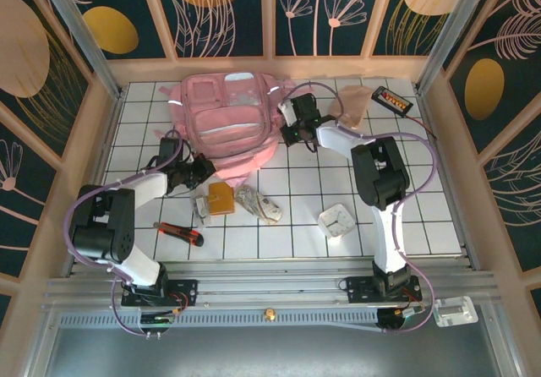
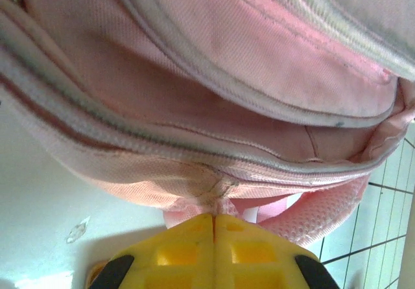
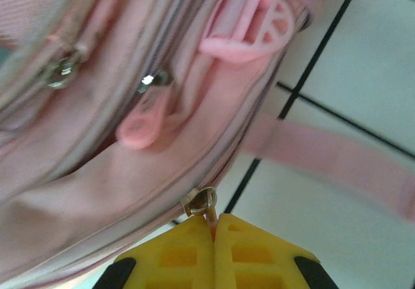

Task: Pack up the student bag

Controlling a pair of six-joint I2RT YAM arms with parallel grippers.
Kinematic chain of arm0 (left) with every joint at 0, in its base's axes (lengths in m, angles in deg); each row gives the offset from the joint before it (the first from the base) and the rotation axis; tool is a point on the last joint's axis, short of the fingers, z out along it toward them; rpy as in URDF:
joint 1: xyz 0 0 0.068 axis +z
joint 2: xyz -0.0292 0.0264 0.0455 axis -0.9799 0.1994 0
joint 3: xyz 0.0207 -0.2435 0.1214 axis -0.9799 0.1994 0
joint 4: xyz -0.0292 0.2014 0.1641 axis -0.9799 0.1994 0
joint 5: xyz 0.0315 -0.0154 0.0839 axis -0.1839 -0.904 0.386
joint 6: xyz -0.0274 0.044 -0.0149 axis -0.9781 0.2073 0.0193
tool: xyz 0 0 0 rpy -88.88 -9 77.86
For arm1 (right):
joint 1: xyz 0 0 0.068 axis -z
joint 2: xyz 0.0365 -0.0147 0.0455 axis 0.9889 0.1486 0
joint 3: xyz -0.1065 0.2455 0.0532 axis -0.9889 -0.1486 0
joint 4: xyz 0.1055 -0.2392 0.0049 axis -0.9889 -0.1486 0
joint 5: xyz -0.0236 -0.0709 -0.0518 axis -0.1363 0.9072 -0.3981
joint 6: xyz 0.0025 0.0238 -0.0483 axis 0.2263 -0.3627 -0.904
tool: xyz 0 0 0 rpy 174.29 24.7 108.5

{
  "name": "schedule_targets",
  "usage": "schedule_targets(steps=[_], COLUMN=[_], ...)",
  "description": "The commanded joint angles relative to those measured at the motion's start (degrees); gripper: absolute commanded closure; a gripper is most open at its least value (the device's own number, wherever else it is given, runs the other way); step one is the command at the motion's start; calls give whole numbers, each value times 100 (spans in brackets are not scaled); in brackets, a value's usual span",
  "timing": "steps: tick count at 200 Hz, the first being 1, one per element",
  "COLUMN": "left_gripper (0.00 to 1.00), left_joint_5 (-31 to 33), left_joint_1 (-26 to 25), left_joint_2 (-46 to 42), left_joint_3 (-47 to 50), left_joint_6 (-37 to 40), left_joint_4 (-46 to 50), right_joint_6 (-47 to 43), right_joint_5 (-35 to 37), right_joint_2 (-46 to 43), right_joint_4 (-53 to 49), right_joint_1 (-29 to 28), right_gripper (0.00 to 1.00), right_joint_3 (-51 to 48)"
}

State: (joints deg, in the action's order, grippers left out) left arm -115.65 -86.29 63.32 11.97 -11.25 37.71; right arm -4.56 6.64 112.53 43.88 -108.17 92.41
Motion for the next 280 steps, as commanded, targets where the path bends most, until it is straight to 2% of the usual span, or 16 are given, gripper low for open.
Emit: schedule_targets(steps=[1, 36, 91, 105, 119, 129, 133, 141, 145, 151, 155, 174, 191, 236, 258, 280], left_gripper=[100, 100, 100, 100, 100, 99, 93, 67, 49, 7, 1, 1, 1, 1, 8, 10], left_joint_5=[125, 27, -11, -2, -140, -173, -171, -90, -43, 28, 72, 337, 851, 3388, 3789, 3677], left_joint_1=[129, 197, 269, 269, 269, 269, 269, 268, 269, 269, 269, 269, 132, -1251, -1620, -1892], left_joint_2=[-122, -156, -228, -292, -384, -512, -585, -794, -909, -1099, -1232, -1737, -1827, -265, 454, 999], left_joint_3=[200, 341, 361, 312, 269, 191, 170, 122, 117, 108, 98, -98, -568, -2584, -3115, -3464], left_joint_6=[207, 248, 380, 352, 274, 293, 323, 375, 400, 426, 441, 577, 1104, 3580, 4514, 5512], left_joint_4=[351, 362, 533, 532, 462, 533, 581, 710, 771, 844, 894, 1209, 1604, 2733, 2690, 2719], right_joint_6=[-788, -1169, -872, -644, -459, -309, -227, -50, 59, 224, 371, 1134, 1976, 4031, 4397, 4459], right_joint_5=[1215, 1065, 759, 442, 33, -180, -242, -356, -403, -491, -579, -992, -1428, -2864, -3097, -3253], right_joint_2=[426, 910, 1611, 1486, 1185, 804, 615, 165, -73, -438, -655, -1415, -1811, -2113, -2136, -2233], right_joint_4=[214, 448, 266, 313, 336, 365, 446, 755, 948, 1222, 1378, 1681, 1930, 2786, 2835, 2760], right_joint_1=[303, 470, 742, 804, 833, 835, 838, 836, 835, 847, 856, 876, 870, 862, 852, 822], right_gripper=[100, 100, 100, 83, 52, 39, 36, 29, 25, 20, 19, 15, 2, 1, 2, 3], right_joint_3=[671, 1143, 2325, 2255, 1936, 1539, 1328, 751, 478, 17, -217, -864, -1263, -2148, -2406, -2639])
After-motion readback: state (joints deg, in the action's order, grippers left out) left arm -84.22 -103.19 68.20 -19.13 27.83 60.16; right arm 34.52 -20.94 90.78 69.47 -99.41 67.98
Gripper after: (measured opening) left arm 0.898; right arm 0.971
